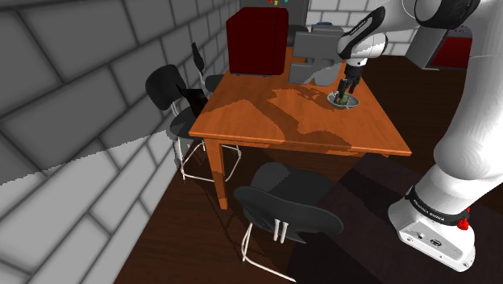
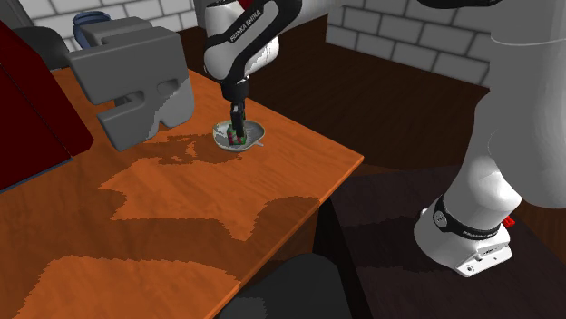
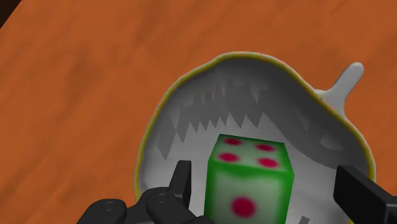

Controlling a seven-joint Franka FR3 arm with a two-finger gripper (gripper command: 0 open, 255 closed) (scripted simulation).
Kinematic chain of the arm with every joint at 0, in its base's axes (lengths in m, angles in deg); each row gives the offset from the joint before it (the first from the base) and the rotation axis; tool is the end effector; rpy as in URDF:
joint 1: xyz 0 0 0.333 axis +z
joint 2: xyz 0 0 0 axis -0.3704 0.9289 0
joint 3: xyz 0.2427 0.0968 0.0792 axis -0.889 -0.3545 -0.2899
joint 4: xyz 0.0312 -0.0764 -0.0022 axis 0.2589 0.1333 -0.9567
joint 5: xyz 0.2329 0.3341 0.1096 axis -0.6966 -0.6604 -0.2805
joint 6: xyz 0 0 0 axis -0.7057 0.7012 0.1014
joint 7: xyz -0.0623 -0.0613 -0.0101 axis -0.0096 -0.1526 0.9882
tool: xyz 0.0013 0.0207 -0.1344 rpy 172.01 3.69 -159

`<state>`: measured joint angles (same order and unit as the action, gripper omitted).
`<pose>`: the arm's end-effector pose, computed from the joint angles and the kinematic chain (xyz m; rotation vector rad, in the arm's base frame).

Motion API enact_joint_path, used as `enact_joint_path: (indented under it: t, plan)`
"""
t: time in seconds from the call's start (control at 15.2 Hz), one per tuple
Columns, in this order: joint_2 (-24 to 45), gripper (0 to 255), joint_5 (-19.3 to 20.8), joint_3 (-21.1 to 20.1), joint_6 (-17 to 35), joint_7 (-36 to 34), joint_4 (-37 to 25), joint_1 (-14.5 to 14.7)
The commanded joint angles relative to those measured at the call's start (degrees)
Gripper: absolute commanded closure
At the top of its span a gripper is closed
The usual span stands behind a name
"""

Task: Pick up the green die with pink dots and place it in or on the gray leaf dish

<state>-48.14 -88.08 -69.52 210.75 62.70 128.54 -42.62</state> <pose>0.4936 -0.4012 0.2002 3.1288 -0.1320 -0.0336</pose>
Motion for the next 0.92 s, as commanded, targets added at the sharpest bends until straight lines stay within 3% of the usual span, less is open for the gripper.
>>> enact_joint_path:
  t: [0.0,0.13,0.4,0.86]
  plan:
    - [0.00,0,0.00,0.00,0.00,0.00,0.00,0.00]
    - [0.00,0,0.00,0.00,0.00,0.00,0.00,0.00]
    - [-3.99,0,1.77,0.89,-5.87,-1.13,-2.09,0.71]
    - [-3.99,0,1.78,0.88,-5.87,-1.14,-2.09,0.71]
